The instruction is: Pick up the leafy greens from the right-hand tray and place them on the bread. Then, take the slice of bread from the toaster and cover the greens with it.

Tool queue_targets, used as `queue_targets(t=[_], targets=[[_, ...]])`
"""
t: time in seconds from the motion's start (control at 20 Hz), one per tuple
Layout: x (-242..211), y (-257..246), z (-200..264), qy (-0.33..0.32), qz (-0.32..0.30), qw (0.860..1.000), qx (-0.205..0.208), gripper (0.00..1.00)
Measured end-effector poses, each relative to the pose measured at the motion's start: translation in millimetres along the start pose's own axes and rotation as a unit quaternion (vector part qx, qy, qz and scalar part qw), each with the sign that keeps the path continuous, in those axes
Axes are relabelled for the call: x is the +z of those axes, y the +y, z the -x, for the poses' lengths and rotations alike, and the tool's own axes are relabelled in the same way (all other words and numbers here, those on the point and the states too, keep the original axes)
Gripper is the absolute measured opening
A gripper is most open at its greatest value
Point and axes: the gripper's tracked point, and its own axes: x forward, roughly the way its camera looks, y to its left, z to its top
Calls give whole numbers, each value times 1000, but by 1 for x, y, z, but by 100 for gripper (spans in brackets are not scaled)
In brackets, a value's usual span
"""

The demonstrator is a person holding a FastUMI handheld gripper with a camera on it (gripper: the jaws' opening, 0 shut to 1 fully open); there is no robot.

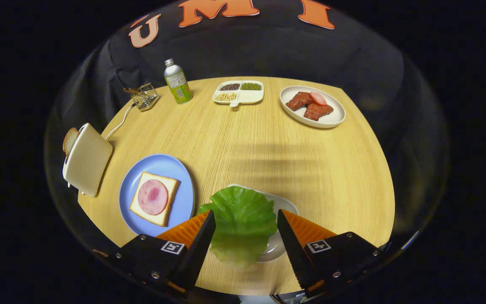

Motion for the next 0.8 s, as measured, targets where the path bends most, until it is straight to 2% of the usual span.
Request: queue_targets(t=[0.35,0.45,0.8], targets=[[-30,5,-28,66,38,997,-7,89],[-34,4,-33,77,46,996,-13,81],[-44,0,-45,116,15,993,-25,80]])
